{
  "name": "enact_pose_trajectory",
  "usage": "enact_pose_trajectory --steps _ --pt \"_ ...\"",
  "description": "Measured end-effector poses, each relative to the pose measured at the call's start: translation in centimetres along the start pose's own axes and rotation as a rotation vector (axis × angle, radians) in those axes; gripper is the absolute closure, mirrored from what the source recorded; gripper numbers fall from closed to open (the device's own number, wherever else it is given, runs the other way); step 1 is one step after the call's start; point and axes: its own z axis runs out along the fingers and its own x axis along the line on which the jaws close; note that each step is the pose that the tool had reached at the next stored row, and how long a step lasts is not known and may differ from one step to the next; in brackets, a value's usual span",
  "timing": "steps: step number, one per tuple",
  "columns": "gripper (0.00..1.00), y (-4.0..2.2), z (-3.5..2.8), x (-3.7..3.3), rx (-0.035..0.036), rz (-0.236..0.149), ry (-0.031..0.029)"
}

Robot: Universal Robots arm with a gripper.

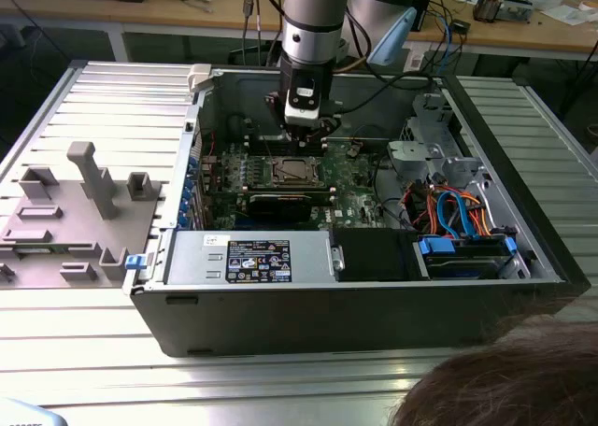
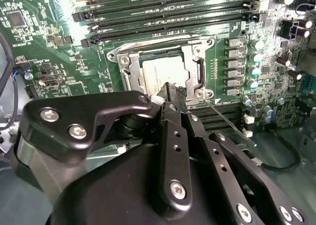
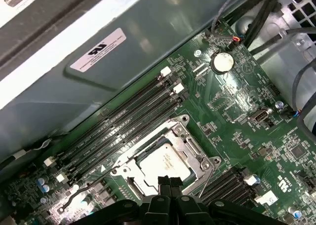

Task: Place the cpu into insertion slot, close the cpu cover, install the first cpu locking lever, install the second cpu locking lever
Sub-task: 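Install the first cpu locking lever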

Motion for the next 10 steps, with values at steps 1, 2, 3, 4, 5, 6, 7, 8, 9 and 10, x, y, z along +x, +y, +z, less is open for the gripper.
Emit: enact_pose_trajectory --steps 1,2,3,4,5,6,7,8,9,10 --pt "0.89 0.00 0.00 0.00 0.0003 -0.014 -0.0002" --pt "0.89 0.00 0.00 0.00 0.0004 -0.021 -0.0004" --pt "0.89 0.00 0.00 0.00 0.0006 -0.029 -0.0006" --pt "0.89 0.00 0.00 0.00 0.0008 -0.039 -0.0007" --pt "0.89 0.00 0.00 0.00 0.0010 -0.046 -0.0009" --pt "0.89 0.00 0.00 0.00 0.0011 -0.056 -0.0011" --pt "0.89 0.00 0.00 0.00 0.0013 -0.066 -0.0013" --pt "0.89 0.00 0.00 0.00 0.0015 -0.073 -0.0014" --pt "0.89 0.00 0.00 0.00 0.0016 -0.080 -0.0016" --pt "0.89 0.00 0.00 0.00 0.0018 -0.087 -0.0017"
